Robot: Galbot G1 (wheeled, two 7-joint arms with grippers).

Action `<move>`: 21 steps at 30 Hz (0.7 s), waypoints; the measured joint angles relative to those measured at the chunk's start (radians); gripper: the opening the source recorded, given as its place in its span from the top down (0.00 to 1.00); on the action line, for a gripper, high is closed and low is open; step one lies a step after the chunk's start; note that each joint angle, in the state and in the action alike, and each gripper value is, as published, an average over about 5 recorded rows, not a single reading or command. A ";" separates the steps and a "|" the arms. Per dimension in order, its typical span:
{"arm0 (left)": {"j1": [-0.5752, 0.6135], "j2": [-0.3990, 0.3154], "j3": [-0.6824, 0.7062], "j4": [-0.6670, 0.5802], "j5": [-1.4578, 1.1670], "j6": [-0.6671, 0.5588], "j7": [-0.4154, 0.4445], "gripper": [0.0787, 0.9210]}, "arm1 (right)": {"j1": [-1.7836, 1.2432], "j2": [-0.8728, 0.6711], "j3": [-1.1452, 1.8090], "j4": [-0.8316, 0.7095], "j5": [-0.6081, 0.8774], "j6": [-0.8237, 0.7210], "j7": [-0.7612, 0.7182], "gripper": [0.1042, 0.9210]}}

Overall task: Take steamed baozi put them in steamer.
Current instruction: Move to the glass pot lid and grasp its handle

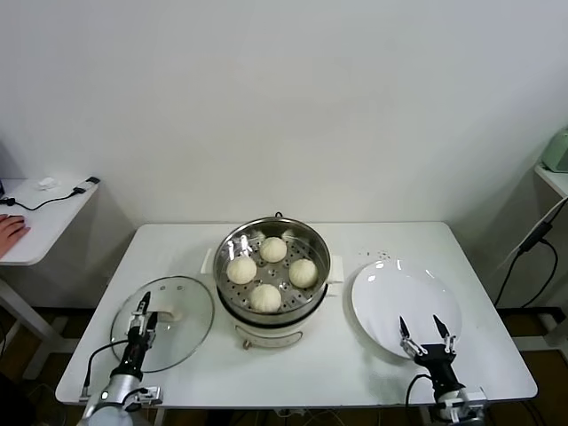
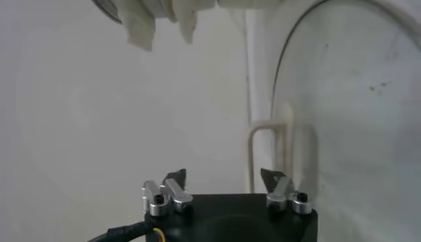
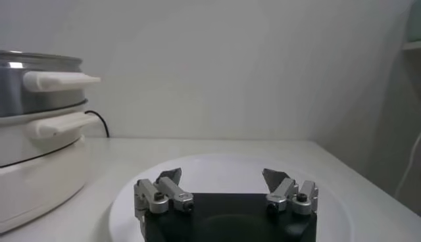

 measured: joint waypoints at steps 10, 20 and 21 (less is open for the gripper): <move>-0.022 0.001 0.002 0.045 0.015 -0.017 -0.014 0.59 | 0.004 0.002 -0.008 0.001 -0.011 -0.006 0.000 0.12; -0.039 0.005 -0.002 0.076 0.019 -0.036 -0.025 0.91 | 0.002 0.002 -0.009 0.005 -0.015 -0.009 -0.004 0.12; -0.038 0.006 -0.004 0.074 0.015 -0.035 -0.024 0.93 | 0.001 0.002 -0.009 0.006 -0.016 -0.009 -0.004 0.12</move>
